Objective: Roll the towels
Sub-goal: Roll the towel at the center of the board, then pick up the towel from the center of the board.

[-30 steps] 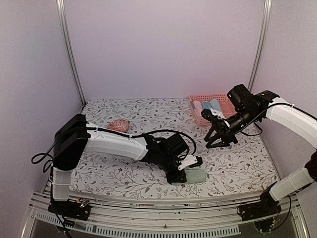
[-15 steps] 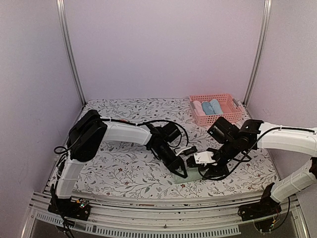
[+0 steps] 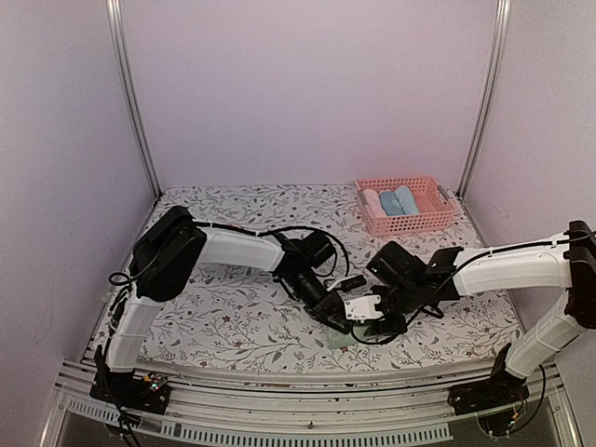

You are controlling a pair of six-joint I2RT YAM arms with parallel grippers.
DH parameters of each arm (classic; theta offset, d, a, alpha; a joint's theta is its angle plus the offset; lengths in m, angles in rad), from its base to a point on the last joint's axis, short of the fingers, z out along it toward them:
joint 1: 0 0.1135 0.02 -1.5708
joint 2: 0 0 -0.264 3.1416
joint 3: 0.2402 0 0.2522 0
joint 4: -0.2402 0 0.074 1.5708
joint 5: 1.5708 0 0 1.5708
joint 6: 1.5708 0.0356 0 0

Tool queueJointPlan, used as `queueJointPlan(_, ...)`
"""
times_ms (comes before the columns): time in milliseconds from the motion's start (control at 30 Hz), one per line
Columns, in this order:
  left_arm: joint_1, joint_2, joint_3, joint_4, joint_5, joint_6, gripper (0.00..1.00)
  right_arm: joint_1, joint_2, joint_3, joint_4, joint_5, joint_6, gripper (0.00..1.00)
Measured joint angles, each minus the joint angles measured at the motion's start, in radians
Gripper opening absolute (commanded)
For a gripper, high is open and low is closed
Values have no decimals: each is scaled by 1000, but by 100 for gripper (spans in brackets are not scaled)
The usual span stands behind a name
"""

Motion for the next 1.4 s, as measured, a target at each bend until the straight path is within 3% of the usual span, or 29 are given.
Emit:
queueJointPlan(100,7,3,0,-3,8,-2,14,5,39,-18,58,27,-2,43)
queueJointPlan(267,18,0,-8,2,6,3,35,6,90,-28,114,24,-18,18)
queueJointPlan(400,27,-79,-119,68,-61,14,45,6,122,-1,121,-29,-25,11)
queueJointPlan(633,35,-336,-453,261,-230,-13,48,-36,203,89,59,-217,-22,8)
queueJointPlan(967,-2,-687,-822,555,-537,-65,49,-204,441,349,-263,-570,-33,7)
queueJointPlan(1167,-203,-749,-855,630,-811,79,56,-244,571,468,-469,-716,-63,7)
queueJointPlan(1400,-376,-634,-726,599,-1024,320,57,-274,687,539,-686,-825,-111,8)
